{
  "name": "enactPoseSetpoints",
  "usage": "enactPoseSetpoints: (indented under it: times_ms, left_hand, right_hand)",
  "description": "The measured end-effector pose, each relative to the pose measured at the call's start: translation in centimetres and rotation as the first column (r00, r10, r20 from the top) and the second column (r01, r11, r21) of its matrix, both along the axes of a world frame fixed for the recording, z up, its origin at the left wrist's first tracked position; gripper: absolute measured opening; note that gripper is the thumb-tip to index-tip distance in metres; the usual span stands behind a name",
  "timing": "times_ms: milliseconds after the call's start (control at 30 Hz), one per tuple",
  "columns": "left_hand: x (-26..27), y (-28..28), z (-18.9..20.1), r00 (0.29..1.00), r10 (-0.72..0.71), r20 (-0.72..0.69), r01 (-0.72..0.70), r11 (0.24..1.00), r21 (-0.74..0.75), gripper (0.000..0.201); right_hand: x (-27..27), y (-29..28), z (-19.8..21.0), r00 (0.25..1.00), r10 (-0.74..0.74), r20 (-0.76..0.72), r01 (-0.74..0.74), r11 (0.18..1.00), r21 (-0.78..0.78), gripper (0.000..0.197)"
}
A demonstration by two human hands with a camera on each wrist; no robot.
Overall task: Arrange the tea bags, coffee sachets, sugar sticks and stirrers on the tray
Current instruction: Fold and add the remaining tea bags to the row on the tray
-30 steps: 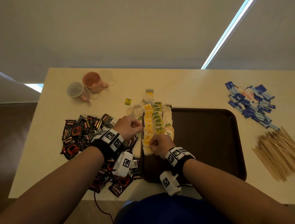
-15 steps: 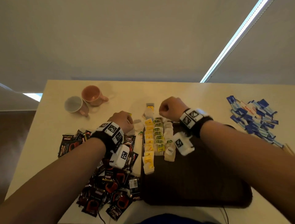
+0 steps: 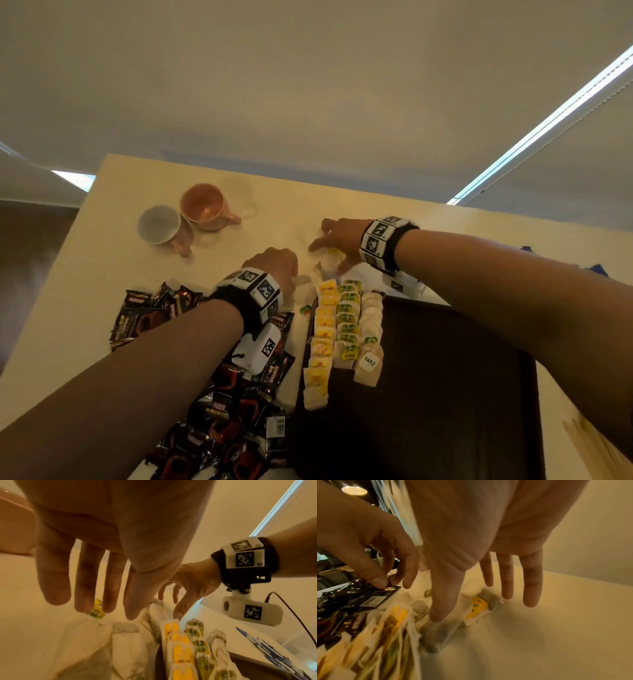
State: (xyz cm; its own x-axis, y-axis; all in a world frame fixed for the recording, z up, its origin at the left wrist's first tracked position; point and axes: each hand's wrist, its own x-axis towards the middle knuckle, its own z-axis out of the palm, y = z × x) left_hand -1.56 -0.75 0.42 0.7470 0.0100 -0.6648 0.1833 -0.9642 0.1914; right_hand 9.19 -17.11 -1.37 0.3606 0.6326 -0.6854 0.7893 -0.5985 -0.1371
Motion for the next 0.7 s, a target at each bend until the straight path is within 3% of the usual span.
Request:
enactPoseSetpoints:
  times_ms: [167, 367, 533, 600, 700]
  left_hand:
    - [0.4, 0.1, -0.8, 0.997, 0.078, -0.013, -0.077, 0.997, 0.025, 0.033]
    - [0.6, 0.4, -2.1, 0.987, 0.162, 0.025, -0.162, 0.986, 0.03, 0.064]
    - [1.0, -0.3, -2.4, 0.989, 0.107, -0.103, -0.101, 0.993, 0.062, 0.101]
    - [1.0, -0.6, -2.6, 0.992, 0.054, -0.115, -0.046, 0.996, 0.07, 0.101]
    - [1.1, -0.9, -3.1, 0.997, 0.007, -0.072, -0.001, 0.997, 0.081, 0.084]
  right_hand:
    - [-0.1, 1.5, -0.9, 0.996, 0.091, -0.019, -0.092, 0.995, -0.04, 0.071]
    - [0.5, 0.9, -1.8, 0.995, -0.045, -0.086, 0.046, 0.999, 0.012, 0.05]
    - [1.3, -0.2, -1.8, 0.986, -0.157, -0.051, 0.159, 0.987, 0.038, 0.034]
    - [1.2, -0.7, -1.9, 0.982, -0.183, -0.054, 0.185, 0.982, 0.034, 0.032]
    - [0.6, -1.1, -2.1, 0.971, -0.233, -0.057, 0.236, 0.97, 0.064, 0.038]
